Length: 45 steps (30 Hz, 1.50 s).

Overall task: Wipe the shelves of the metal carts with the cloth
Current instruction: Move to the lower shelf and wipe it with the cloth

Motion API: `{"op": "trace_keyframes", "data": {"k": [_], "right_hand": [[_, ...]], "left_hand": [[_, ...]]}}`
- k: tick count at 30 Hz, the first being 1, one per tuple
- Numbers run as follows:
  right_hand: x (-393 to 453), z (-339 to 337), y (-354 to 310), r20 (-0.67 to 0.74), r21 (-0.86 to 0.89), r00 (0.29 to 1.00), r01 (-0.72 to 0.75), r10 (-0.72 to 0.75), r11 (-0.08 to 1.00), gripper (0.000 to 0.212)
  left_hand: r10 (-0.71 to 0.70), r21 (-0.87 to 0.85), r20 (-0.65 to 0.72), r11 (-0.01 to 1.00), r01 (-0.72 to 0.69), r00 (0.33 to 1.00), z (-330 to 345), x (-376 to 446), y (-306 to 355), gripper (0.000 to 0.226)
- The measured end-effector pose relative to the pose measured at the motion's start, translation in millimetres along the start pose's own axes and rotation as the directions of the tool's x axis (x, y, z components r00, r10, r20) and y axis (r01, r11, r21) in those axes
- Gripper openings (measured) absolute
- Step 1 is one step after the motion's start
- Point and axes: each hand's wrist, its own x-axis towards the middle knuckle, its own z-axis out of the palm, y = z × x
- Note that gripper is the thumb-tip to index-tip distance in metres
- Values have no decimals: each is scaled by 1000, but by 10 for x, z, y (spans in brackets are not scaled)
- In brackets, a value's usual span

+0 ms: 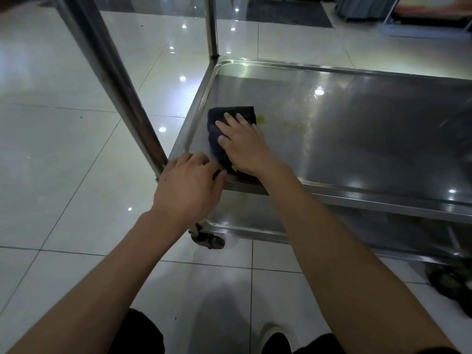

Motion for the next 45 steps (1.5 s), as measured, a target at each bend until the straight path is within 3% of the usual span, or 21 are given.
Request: {"op": "trace_keyframes", "data": {"k": [7, 12, 20, 25, 31, 36, 39, 45], "right_hand": [[-621, -597, 1111, -82, -60, 972, -226, 220, 972, 50], [-1287, -1056, 2038, -115, -252, 937, -349, 330, 903, 47], [-1845, -1433, 2736, -227, -86, 811, -568, 539, 818, 48], [-1761, -1365, 2624, -232, -30, 803, -569, 548, 821, 49], [-1345, -1100, 2138, -221, -18, 856, -482, 467, 876, 51], [-891, -838, 1578, -148, -43, 908, -402, 392, 915, 68], [-614, -655, 1204, -109, 47, 931, -345, 348, 938, 71], [-62, -349, 647, -32, 81, 973, -225, 228, 971, 55]], "left_hand": [[185, -19, 52, 983, -185, 981, 111, 622, 737, 37], [276, -111, 99, 958, -265, 956, 275, 931, 1350, 35], [285, -145, 128, 953, -266, 950, 461, 997, 1655, 27], [313, -159, 101, 942, -295, 944, 455, 959, 1558, 28], [362, -199, 150, 922, -331, 920, 394, 924, 1300, 28], [181, -102, 110, 980, -170, 977, 265, 729, 731, 25], [87, -43, 110, 996, -83, 990, 155, 631, 412, 23], [-46, 25, 66, 999, 44, 997, 77, 460, 11, 29]]}}
